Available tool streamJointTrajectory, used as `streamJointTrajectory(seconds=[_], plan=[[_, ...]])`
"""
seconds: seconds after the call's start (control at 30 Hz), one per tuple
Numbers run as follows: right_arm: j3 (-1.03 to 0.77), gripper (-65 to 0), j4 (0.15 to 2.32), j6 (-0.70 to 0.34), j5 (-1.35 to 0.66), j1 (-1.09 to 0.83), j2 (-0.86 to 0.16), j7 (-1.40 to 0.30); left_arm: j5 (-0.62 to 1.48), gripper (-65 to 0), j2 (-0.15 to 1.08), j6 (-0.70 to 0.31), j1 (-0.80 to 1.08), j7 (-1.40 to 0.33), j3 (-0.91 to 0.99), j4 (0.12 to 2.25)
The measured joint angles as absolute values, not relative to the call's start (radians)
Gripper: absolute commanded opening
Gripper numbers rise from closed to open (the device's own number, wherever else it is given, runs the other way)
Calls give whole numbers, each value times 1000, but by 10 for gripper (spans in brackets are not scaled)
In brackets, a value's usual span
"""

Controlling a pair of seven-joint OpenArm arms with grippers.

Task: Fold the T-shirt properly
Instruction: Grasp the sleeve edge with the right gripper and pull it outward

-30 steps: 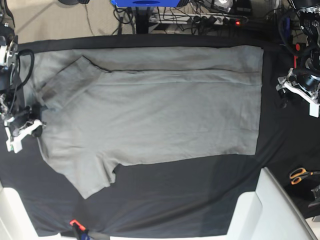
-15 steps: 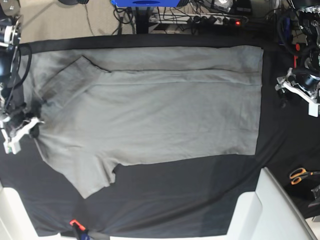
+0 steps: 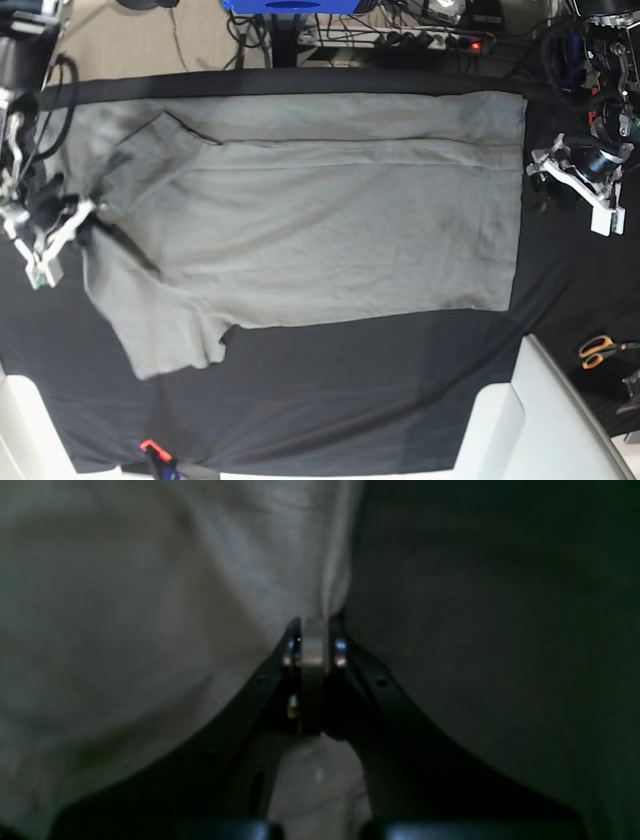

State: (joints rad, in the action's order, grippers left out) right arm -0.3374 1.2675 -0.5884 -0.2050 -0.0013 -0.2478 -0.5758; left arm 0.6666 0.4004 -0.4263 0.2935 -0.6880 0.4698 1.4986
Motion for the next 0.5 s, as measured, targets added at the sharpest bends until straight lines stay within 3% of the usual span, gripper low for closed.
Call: streamJointTrajectory(seconds=[0.4, 0.47, 0.5], plan=[[-425, -638, 1434, -584, -203, -97, -175, -768, 667, -245, 402, -426, 291, -685, 471, 1499], [-454, -585, 1448, -584, -208, -95, -163, -797, 666, -245, 403, -426, 291, -685, 471, 1499], [-464, -524, 1459, -583, -204, -95, -162, -815, 666, -245, 403, -426, 291, -685, 471, 1499]])
